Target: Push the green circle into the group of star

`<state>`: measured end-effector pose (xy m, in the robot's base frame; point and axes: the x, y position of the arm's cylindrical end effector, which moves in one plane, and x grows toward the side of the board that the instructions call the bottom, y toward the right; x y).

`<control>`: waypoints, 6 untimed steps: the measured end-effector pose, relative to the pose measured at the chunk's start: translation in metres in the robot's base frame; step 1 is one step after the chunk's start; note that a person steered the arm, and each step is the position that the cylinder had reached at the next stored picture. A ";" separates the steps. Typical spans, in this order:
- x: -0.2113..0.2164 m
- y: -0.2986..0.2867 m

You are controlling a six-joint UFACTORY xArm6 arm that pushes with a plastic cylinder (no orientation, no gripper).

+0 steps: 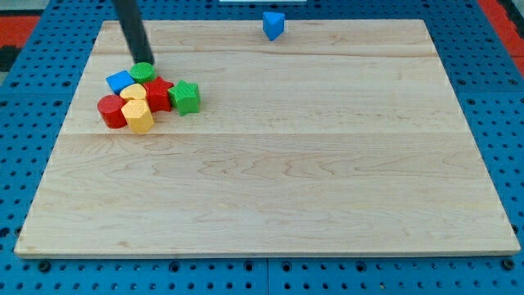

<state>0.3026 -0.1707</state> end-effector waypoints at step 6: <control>-0.001 -0.013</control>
<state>0.3021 -0.1834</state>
